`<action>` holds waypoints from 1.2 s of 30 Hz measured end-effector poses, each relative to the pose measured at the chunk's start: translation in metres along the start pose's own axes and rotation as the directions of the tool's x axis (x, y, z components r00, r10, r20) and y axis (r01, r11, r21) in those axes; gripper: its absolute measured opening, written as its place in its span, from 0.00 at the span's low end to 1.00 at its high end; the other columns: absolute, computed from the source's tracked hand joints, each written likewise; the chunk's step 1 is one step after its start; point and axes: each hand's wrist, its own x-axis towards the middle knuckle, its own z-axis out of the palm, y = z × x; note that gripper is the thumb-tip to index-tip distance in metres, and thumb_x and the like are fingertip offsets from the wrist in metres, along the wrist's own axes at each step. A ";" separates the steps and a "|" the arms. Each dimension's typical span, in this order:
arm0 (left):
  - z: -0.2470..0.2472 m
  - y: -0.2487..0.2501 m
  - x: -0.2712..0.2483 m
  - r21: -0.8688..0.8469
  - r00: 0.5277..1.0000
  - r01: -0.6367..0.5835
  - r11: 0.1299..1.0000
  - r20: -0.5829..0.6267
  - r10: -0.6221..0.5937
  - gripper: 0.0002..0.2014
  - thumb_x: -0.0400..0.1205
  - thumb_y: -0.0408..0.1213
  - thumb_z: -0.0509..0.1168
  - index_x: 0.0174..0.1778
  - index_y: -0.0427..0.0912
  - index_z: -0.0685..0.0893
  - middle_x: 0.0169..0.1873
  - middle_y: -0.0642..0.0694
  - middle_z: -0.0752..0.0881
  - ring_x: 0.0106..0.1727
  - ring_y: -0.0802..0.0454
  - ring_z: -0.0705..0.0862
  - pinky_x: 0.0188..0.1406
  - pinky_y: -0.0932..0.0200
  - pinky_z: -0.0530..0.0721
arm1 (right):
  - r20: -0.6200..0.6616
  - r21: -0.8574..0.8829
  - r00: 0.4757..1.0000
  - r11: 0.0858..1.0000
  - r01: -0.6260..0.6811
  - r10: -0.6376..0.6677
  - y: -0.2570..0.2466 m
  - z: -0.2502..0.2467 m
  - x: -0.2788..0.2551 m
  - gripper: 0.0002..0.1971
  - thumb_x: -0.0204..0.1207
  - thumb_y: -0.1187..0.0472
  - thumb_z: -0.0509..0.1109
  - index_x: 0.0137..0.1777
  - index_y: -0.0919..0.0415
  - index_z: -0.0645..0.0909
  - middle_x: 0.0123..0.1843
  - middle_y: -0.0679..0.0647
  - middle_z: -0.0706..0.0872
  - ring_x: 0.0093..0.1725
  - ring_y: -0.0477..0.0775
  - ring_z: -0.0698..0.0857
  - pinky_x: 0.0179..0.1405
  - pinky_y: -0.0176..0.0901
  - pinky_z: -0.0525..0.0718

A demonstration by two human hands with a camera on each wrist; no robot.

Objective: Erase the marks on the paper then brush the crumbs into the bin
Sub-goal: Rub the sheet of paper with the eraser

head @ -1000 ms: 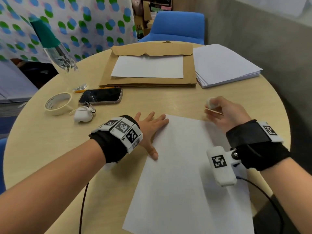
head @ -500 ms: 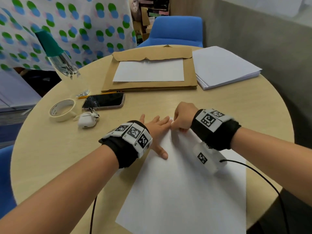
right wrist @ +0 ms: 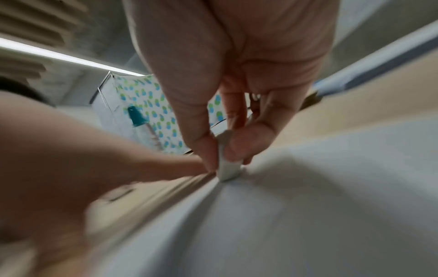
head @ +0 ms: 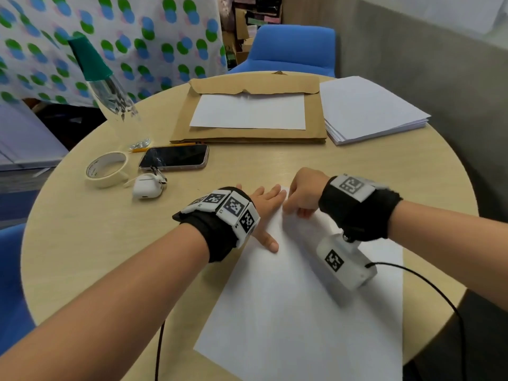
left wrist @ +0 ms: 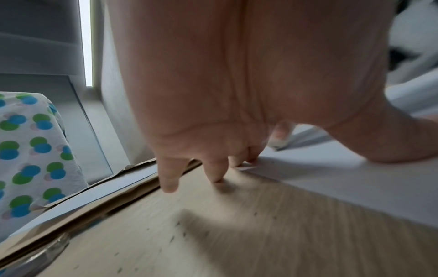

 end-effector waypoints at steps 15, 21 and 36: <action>0.007 -0.004 0.004 -0.091 0.998 -0.057 0.994 -0.044 0.053 0.59 0.70 0.54 0.74 0.82 0.44 0.35 0.83 0.47 0.36 0.83 0.39 0.39 0.79 0.41 0.49 | -0.118 0.035 0.993 0.999 -0.007 0.011 0.005 -0.016 0.011 0.11 0.67 0.64 0.74 0.46 0.70 0.87 0.38 0.59 0.89 0.43 0.57 0.90 0.50 0.47 0.88; 0.008 -0.005 0.006 -0.110 0.996 -0.073 0.991 -0.051 0.068 0.59 0.70 0.53 0.75 0.82 0.45 0.36 0.83 0.46 0.37 0.83 0.36 0.40 0.79 0.39 0.48 | 0.039 0.076 0.998 0.996 0.039 -0.042 0.004 0.009 -0.008 0.04 0.65 0.65 0.75 0.36 0.66 0.85 0.33 0.59 0.88 0.35 0.56 0.88 0.41 0.44 0.87; 0.010 -0.006 0.008 -0.112 0.996 -0.060 0.992 -0.067 0.053 0.60 0.69 0.54 0.75 0.82 0.44 0.36 0.83 0.47 0.36 0.83 0.39 0.40 0.79 0.39 0.49 | -0.105 0.167 0.994 0.986 -0.017 0.035 0.010 -0.018 0.013 0.11 0.60 0.64 0.80 0.42 0.69 0.88 0.35 0.59 0.89 0.40 0.58 0.89 0.52 0.52 0.89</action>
